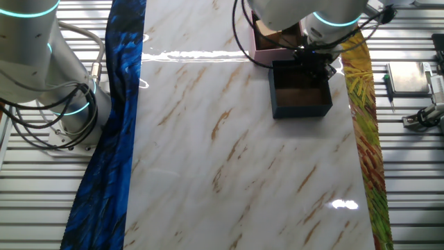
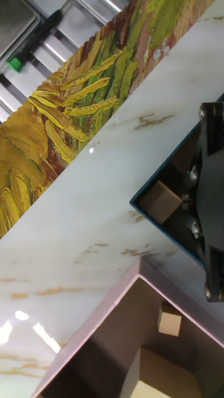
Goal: Move an object from one box to another
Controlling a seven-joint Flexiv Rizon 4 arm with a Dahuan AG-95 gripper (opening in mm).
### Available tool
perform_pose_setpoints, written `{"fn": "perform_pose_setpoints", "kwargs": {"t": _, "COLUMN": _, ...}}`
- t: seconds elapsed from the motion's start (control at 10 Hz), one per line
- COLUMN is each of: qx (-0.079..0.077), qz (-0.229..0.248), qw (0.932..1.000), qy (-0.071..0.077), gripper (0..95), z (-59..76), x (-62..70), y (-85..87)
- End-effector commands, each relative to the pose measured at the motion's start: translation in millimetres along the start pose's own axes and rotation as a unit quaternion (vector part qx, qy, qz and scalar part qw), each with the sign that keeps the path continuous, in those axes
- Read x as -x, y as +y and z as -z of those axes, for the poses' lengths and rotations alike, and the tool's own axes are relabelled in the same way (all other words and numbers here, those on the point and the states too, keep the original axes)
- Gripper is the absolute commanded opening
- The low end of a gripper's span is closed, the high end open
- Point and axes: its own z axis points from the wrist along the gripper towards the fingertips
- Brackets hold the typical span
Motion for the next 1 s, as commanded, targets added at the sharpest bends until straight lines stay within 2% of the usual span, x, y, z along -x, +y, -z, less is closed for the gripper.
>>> {"fn": "perform_pose_setpoints", "kwargs": {"t": 0.1, "qx": 0.013, "qz": -0.006, "qw": 0.9998, "qy": 0.014, "gripper": 0.0, "z": 0.7, "x": 0.9, "y": 0.5}}
{"fn": "perform_pose_setpoints", "kwargs": {"t": 0.2, "qx": 0.021, "qz": -0.011, "qw": 0.9995, "qy": 0.019, "gripper": 0.0, "z": 0.7, "x": 0.9, "y": 0.5}}
{"fn": "perform_pose_setpoints", "kwargs": {"t": 0.3, "qx": 0.026, "qz": -0.017, "qw": 0.9994, "qy": 0.017, "gripper": 0.0, "z": 0.7, "x": 0.9, "y": 0.5}}
{"fn": "perform_pose_setpoints", "kwargs": {"t": 0.5, "qx": 0.029, "qz": -0.018, "qw": 0.9993, "qy": 0.018, "gripper": 0.0, "z": 0.7, "x": 0.9, "y": 0.5}}
{"fn": "perform_pose_setpoints", "kwargs": {"t": 0.8, "qx": 0.034, "qz": -0.019, "qw": 0.9987, "qy": 0.033, "gripper": 0.0, "z": 0.7, "x": 0.9, "y": 0.5}}
{"fn": "perform_pose_setpoints", "kwargs": {"t": 1.0, "qx": 0.036, "qz": -0.020, "qw": 0.9985, "qy": 0.036, "gripper": 0.0, "z": 0.7, "x": 0.9, "y": 0.5}}
